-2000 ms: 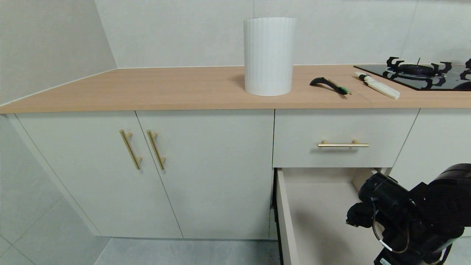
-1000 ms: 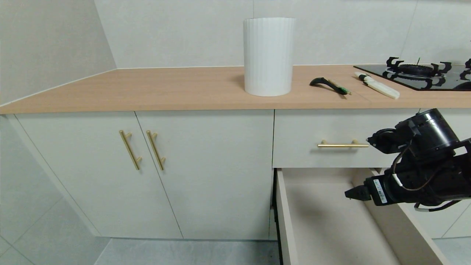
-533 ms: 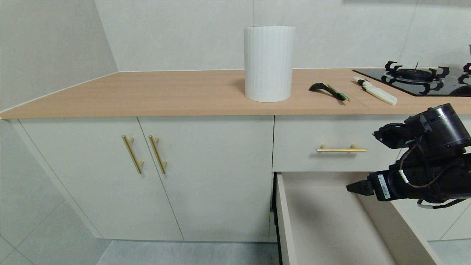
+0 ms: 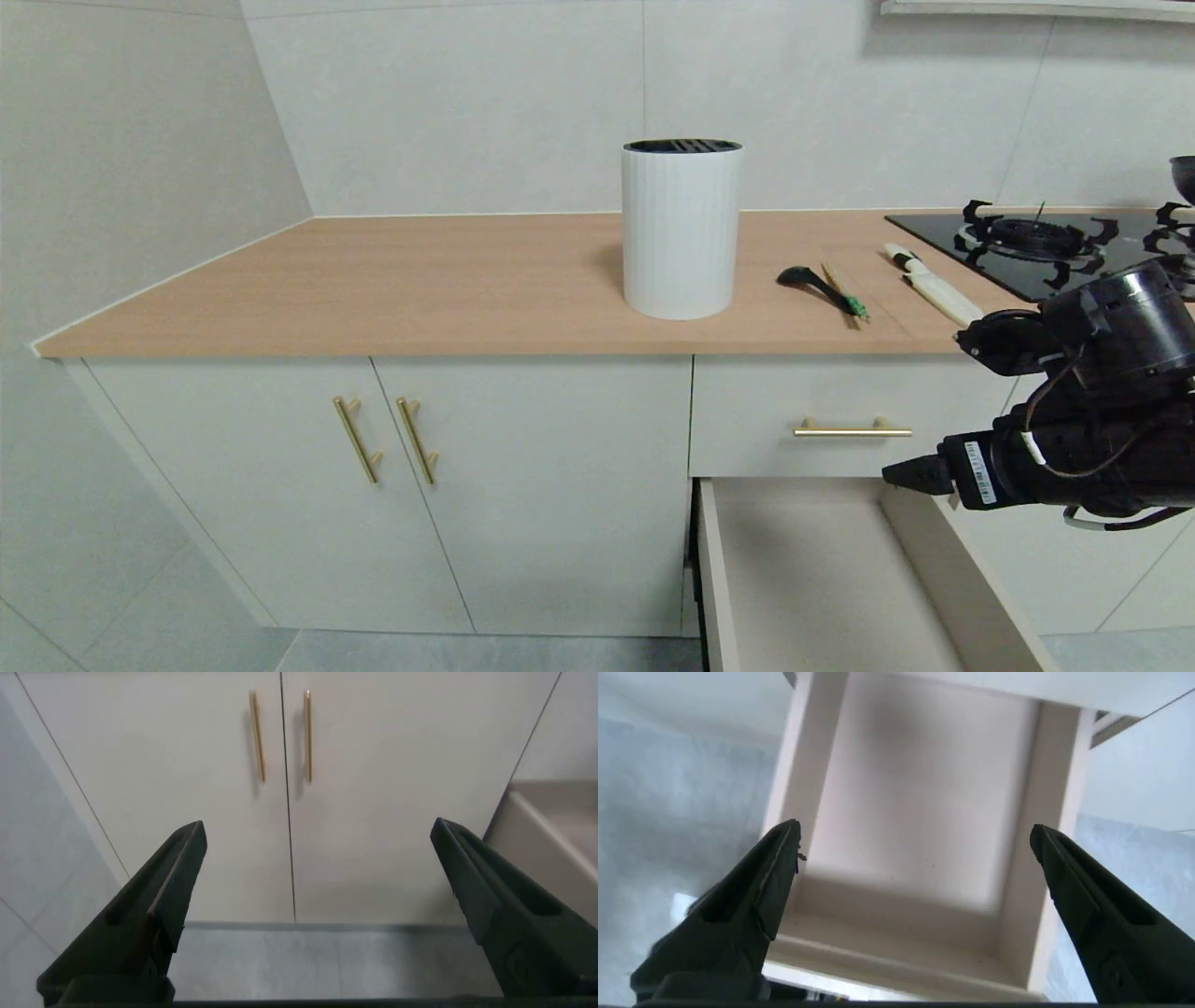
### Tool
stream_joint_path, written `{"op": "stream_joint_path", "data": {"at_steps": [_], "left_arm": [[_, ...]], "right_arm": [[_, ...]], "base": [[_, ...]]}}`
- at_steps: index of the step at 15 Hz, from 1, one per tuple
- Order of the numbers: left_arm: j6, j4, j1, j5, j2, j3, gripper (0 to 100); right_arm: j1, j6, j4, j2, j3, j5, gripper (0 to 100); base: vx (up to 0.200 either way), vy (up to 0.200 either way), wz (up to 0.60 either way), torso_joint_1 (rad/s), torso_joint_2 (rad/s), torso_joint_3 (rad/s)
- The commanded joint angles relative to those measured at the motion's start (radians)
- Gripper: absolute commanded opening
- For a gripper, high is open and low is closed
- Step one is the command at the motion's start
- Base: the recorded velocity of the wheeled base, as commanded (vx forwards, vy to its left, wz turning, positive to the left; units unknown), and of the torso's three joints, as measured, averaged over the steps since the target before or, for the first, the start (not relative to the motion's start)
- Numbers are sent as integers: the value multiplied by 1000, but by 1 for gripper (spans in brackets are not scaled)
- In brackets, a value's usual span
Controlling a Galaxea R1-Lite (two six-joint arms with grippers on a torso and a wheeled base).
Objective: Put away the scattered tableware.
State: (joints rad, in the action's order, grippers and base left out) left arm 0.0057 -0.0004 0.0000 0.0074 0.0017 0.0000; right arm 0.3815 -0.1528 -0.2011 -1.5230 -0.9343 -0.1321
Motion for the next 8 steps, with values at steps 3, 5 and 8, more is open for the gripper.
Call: {"op": "stream_joint_path", "data": {"at_steps": [3,5,8], "left_arm": [[0,0,0,0,1,0,100],[0,2,0,0,1,0,100],[0,0,0,0,1,0,100]], "right_arm": [[-4,1,54,3,-9,-1,100],[-19,18,193,-5,-67,6,100],[-23,21,144,-72,-287,0,100]], "base": [[0,0,0,120,-305,-190],[0,0,0,18,-45,-33],[0,0,0,0,0,0]]}}
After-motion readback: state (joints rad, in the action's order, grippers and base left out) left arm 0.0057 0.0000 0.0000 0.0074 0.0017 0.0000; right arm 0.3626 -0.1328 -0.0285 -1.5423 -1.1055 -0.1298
